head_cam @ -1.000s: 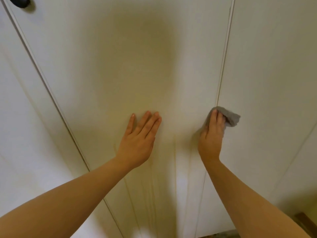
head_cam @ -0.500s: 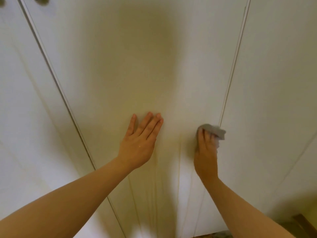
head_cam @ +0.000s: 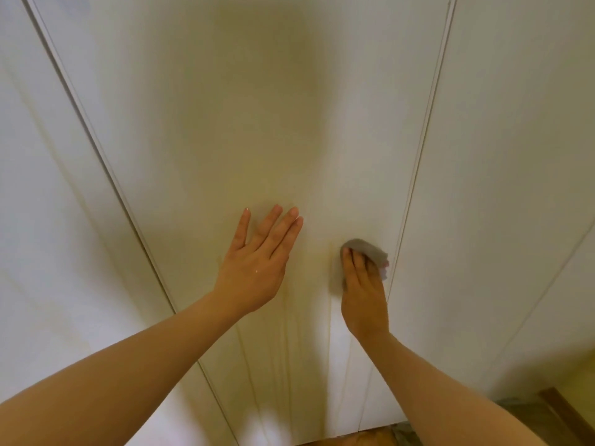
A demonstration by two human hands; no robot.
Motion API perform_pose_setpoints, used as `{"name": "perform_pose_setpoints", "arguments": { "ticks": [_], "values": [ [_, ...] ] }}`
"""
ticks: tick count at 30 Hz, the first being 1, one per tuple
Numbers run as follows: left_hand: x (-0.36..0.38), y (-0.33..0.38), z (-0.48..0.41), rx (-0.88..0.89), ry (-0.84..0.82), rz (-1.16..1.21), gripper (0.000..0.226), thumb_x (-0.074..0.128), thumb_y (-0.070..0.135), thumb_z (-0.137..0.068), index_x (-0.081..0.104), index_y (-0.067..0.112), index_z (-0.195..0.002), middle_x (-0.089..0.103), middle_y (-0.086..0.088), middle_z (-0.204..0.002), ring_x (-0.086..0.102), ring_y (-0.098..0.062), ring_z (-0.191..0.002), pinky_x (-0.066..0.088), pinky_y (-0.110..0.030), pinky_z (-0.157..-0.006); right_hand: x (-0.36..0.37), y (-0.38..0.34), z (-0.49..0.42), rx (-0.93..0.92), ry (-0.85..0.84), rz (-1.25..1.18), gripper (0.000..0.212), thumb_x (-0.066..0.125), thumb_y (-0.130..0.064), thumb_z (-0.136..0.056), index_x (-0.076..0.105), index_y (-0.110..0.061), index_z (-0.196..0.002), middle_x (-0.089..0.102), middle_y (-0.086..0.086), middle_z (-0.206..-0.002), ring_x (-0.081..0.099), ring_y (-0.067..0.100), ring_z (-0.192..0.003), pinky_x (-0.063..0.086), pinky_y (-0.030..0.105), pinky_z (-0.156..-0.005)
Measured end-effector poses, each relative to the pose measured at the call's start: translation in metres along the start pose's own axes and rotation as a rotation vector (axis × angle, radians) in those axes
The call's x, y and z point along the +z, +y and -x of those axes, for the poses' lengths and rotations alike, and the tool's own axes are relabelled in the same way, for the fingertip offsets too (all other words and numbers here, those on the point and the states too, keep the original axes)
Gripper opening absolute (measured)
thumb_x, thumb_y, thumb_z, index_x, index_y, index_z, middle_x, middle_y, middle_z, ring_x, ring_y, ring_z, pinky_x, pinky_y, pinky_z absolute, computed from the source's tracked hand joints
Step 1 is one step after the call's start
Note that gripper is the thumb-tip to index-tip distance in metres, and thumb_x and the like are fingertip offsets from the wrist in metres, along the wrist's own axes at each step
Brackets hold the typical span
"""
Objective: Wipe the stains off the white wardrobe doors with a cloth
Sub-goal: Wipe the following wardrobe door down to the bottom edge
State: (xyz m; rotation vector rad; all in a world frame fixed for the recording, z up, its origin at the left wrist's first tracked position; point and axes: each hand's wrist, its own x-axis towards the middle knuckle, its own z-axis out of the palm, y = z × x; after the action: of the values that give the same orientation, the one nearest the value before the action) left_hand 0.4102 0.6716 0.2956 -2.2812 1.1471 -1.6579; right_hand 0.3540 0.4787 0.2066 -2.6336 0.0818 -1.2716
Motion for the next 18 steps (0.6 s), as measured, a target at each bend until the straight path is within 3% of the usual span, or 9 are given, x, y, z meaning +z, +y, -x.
{"name": "perform_pose_setpoints", "arguments": {
  "ticks": [3, 5, 8, 11, 15, 17, 18],
  "values": [
    [0.000, -0.005, 0.006, -0.003, -0.043, -0.002, 0.069, 0.062, 0.012, -0.080, 0.033, 0.006, -0.143, 0.031, -0.009, -0.149, 0.029, -0.026, -0.138, 0.013, -0.054, -0.114, -0.015, -0.017, -0.054, -0.053, 0.129, 0.059, 0.057, 0.039, 0.002, -0.081, 0.033, -0.006, -0.138, 0.042, 0.014, -0.137, 0.034, 0.034, -0.125, 0.030, 0.052, -0.106],
    [0.000, -0.004, 0.010, -0.011, -0.055, -0.005, 0.069, 0.062, 0.012, -0.080, 0.033, 0.006, -0.143, 0.030, -0.009, -0.150, 0.027, -0.026, -0.139, 0.012, -0.054, -0.114, -0.016, -0.025, -0.061, -0.062, 0.192, 0.088, 0.056, 0.036, -0.001, -0.082, 0.034, -0.006, -0.138, 0.041, 0.013, -0.137, 0.035, 0.034, -0.124, 0.023, 0.045, -0.109],
    [-0.006, -0.002, 0.011, -0.023, -0.057, -0.009, 0.068, 0.059, 0.014, -0.083, 0.031, 0.006, -0.144, 0.028, -0.008, -0.153, 0.021, -0.025, -0.142, 0.010, -0.053, -0.115, 0.006, -0.018, -0.003, -0.127, 0.092, 0.132, 0.069, 0.053, 0.005, -0.073, 0.032, -0.010, -0.137, 0.053, 0.010, -0.130, 0.047, 0.032, -0.115, 0.035, 0.042, -0.103],
    [-0.013, -0.009, 0.010, -0.029, -0.036, -0.016, 0.064, 0.054, 0.015, -0.086, 0.030, 0.006, -0.144, 0.025, -0.007, -0.152, 0.025, -0.026, -0.140, 0.009, -0.052, -0.114, 0.019, -0.015, 0.029, -0.132, -0.020, 0.131, 0.086, 0.073, 0.008, -0.059, 0.035, -0.010, -0.135, 0.048, 0.007, -0.133, 0.041, 0.029, -0.118, 0.032, 0.049, -0.101],
    [-0.011, -0.021, 0.016, -0.108, -0.037, -0.025, 0.062, 0.053, 0.014, -0.087, 0.030, 0.005, -0.144, 0.027, -0.009, -0.152, 0.026, -0.026, -0.139, 0.010, -0.053, -0.114, 0.003, -0.036, -0.036, -0.120, 0.120, 0.092, 0.059, 0.047, 0.000, -0.080, 0.034, -0.010, -0.137, 0.045, 0.009, -0.136, 0.036, 0.032, -0.124, 0.028, 0.047, -0.108],
    [-0.009, -0.024, 0.027, -0.135, -0.060, -0.042, 0.064, 0.055, 0.012, -0.086, 0.031, 0.004, -0.144, 0.028, -0.009, -0.151, 0.027, -0.026, -0.139, 0.011, -0.054, -0.114, 0.002, -0.047, -0.040, -0.045, 0.143, 0.062, 0.055, 0.036, -0.003, -0.082, 0.034, -0.008, -0.137, 0.046, 0.013, -0.137, 0.034, 0.034, -0.126, 0.023, 0.046, -0.109],
    [-0.009, -0.025, 0.033, -0.141, -0.080, -0.048, 0.065, 0.056, 0.012, -0.084, 0.031, 0.004, -0.144, 0.028, -0.009, -0.151, 0.027, -0.026, -0.139, 0.011, -0.054, -0.114, 0.009, -0.048, -0.024, -0.046, 0.112, 0.056, 0.056, 0.033, -0.003, -0.082, 0.033, -0.008, -0.137, 0.044, 0.012, -0.138, 0.035, 0.035, -0.126, 0.029, 0.048, -0.108]
  ]
}}
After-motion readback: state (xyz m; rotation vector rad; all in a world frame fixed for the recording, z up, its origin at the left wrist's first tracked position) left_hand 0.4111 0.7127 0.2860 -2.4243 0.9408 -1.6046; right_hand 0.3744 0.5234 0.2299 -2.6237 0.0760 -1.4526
